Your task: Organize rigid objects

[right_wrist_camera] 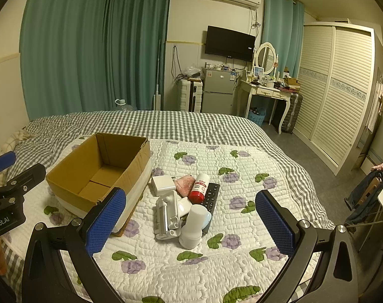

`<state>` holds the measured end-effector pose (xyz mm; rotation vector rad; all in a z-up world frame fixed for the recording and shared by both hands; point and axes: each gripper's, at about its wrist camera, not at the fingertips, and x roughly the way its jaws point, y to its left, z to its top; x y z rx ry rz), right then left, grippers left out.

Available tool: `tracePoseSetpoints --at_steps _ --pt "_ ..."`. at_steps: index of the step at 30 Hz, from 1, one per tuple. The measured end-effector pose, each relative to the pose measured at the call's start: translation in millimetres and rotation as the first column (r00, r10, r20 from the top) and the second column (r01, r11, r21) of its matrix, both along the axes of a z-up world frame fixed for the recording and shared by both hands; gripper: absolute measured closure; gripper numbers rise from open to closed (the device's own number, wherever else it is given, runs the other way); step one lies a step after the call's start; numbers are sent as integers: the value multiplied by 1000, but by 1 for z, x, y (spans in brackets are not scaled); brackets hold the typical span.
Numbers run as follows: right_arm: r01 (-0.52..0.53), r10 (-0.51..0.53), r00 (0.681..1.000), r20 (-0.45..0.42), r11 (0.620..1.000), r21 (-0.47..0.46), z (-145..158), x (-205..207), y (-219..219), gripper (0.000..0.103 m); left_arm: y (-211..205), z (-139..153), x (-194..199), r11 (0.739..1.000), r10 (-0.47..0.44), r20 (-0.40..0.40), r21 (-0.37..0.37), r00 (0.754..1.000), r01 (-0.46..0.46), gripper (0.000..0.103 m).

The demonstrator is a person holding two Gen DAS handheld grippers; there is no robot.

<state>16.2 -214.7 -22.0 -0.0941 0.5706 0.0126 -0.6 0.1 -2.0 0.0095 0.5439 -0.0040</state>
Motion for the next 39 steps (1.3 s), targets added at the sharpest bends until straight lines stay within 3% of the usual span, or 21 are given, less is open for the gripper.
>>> tracePoseSetpoints --at_steps 14,20,24,28,35,39 --pt "-23 23 1000 3 1000 4 0 1 0 0 -3 -6 0 1000 2 -15 7 1000 -2 14" --pt "-33 32 999 -21 999 -19 -3 13 -8 0 4 -14 13 997 -12 -57 76 998 16 14" --pt "-9 6 999 -52 998 -55 -10 24 -22 0 26 -22 28 988 52 -94 152 994 -38 14" --pt "25 -31 995 -98 998 -56 -21 43 -37 0 53 -31 50 975 133 -143 196 981 -103 14" --pt "13 -28 972 -232 998 -66 -67 84 -36 0 87 -52 88 976 178 -279 175 943 -133 14" --pt "4 -11 959 -282 1000 -25 -89 100 -37 0 92 -64 103 980 166 -332 160 928 -118 14"
